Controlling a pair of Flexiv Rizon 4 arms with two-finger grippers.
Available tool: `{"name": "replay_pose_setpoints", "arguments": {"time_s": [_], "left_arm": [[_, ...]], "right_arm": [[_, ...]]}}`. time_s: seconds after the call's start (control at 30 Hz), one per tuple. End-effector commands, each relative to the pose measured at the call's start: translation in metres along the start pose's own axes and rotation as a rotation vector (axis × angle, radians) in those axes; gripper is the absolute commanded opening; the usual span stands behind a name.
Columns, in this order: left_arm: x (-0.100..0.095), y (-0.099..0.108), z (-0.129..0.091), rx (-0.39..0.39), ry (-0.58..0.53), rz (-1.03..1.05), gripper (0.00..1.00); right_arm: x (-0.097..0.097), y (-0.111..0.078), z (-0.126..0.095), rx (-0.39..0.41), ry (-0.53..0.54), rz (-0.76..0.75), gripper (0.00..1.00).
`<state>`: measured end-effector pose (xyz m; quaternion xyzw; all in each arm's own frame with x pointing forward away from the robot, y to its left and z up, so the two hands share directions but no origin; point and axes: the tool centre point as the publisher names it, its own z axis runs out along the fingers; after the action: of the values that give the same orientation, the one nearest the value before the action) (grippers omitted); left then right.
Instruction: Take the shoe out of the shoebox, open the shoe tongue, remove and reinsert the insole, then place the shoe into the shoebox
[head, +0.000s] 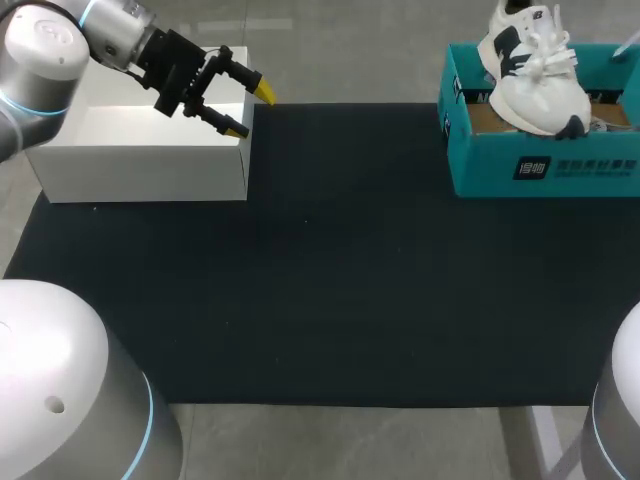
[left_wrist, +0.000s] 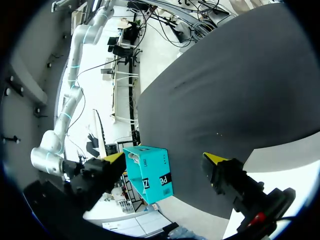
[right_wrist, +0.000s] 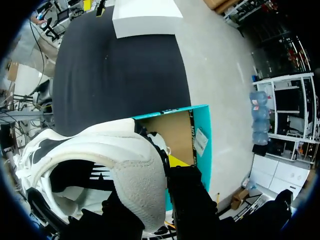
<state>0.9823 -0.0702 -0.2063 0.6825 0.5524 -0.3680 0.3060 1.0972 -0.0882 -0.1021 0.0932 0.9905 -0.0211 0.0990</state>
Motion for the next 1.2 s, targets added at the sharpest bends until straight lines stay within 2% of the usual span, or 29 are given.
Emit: {"name": "replay_pose_setpoints", "arguments": {"time_s": [0.03,0.53,0.6,0.67,0.7,0.77,0.87,1.2], "left_arm": [[0.000,-0.001,0.000,-0.003,0.003,0.001,1.00],[0.000,-0.001,0.000,-0.003,0.003,0.001,1.00],[0.000,-0.001,0.000,-0.003,0.003,0.001,1.00],[0.000,-0.001,0.000,-0.003,0.003,0.001,1.00],[0.000,-0.001,0.000,-0.003,0.003,0.001,1.00],[0.000,-0.001,0.000,-0.003,0.003,0.001,1.00],[0.000,-0.001,0.000,-0.003,0.003,0.001,1.00],[0.000,-0.001,0.000,-0.003,0.003,0.001,1.00]], "right_arm": [[-0.002,-0.002,-0.001,-0.020,0.003,-0.001,0.00],[-0.003,-0.004,0.003,-0.035,0.017,0.019,0.00],[-0.007,-0.012,0.008,-0.058,0.013,0.039,0.00],[-0.019,-0.029,0.019,-0.030,-0.037,0.023,0.00],[-0.025,-0.037,0.023,-0.043,-0.039,0.050,0.00],[-0.036,-0.051,0.032,0.015,-0.065,0.019,0.00],[-0.051,-0.070,0.040,0.055,-0.084,0.005,0.00],[-0.083,-0.116,0.073,0.132,-0.063,-0.040,0.00]]}}
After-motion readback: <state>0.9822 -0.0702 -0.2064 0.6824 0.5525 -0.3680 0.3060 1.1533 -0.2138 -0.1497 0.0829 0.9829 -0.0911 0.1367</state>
